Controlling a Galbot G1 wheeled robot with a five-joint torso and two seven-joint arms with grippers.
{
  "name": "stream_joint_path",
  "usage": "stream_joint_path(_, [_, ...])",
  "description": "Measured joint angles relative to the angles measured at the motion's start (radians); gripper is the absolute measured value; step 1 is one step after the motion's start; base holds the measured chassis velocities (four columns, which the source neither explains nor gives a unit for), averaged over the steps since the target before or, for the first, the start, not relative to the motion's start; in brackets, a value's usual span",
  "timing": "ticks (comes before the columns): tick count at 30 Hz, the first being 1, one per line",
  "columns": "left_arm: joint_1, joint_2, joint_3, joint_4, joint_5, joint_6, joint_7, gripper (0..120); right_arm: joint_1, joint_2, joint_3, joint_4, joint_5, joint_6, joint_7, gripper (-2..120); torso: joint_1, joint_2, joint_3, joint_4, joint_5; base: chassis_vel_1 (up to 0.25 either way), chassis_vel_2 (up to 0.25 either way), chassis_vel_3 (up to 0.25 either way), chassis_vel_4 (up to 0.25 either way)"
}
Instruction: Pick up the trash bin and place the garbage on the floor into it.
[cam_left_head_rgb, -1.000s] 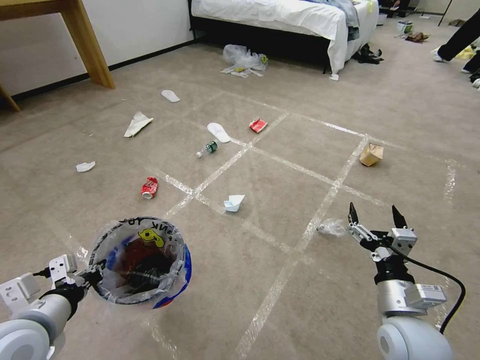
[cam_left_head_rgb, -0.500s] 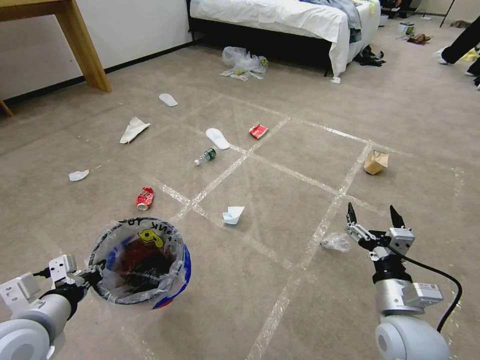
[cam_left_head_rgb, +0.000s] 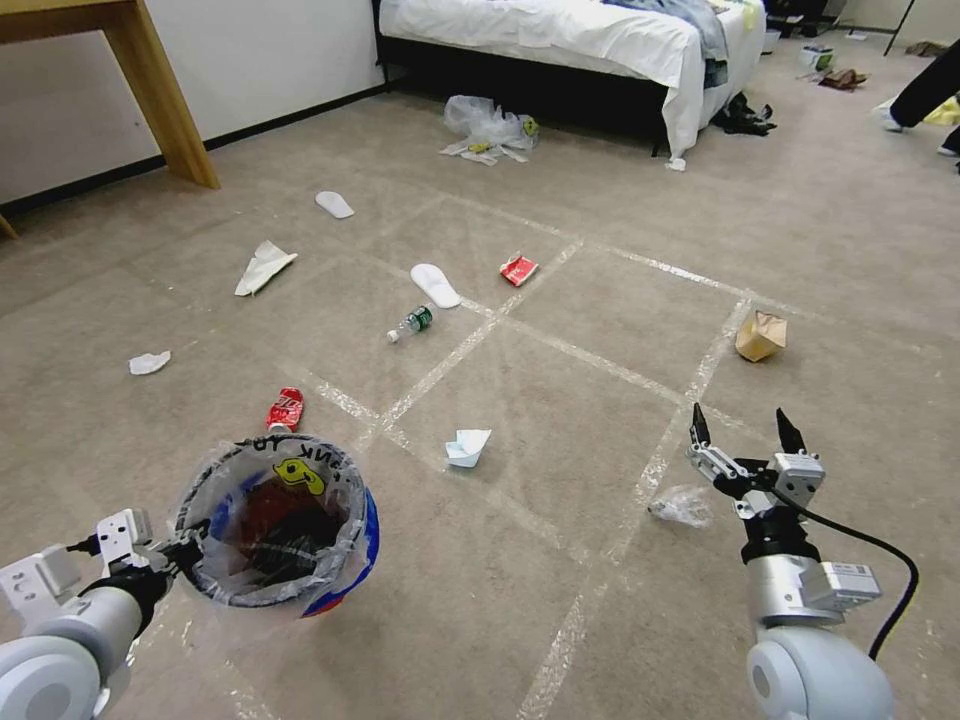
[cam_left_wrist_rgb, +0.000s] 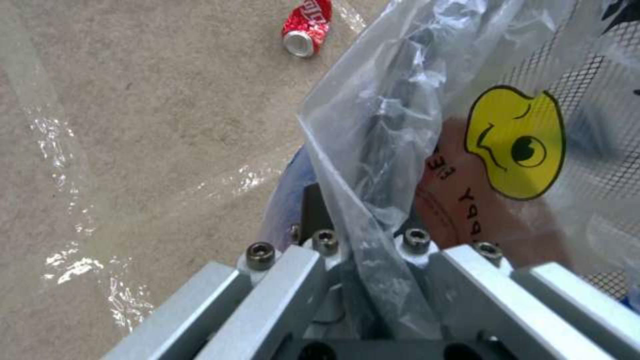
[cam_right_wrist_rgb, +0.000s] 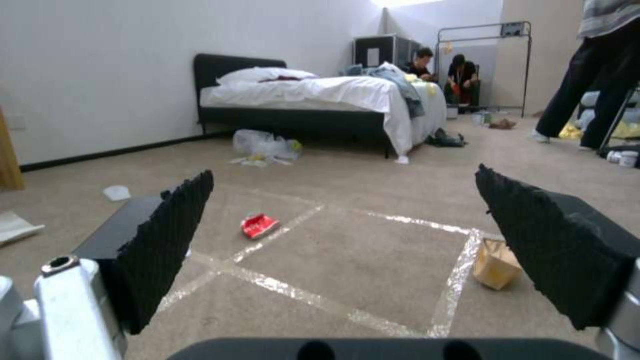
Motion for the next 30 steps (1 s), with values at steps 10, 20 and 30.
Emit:
stream_joint_path(10, [0.005,-0.001,-0.004,0.006,0.012,0.0,0.016,1,-0.009,0.003,-0.003,-0.002,-0.003,0.0,-0.004,100,0.0,0.0,0.0,0.0001,0.0001,0.0,0.0,0.0,0.0])
stream_joint_path(20, [0.002,0.002,-0.003,0.013,0.021,0.0,0.026,1,-0.013,-0.002,-0.004,-0.001,-0.004,0.0,-0.004,100,0.0,0.0,0.0,0.0,0.0001,0.0,0.0,0.0,0.0])
stream_joint_path(30, [0.003,-0.003,-0.002,0.02,0.028,0.0,0.031,1,-0.014,-0.004,0.0,-0.001,-0.002,0.0,-0.004,100,0.0,0.0,0.0,0.0002,0.0001,0.0,0.0,0.0,0.0])
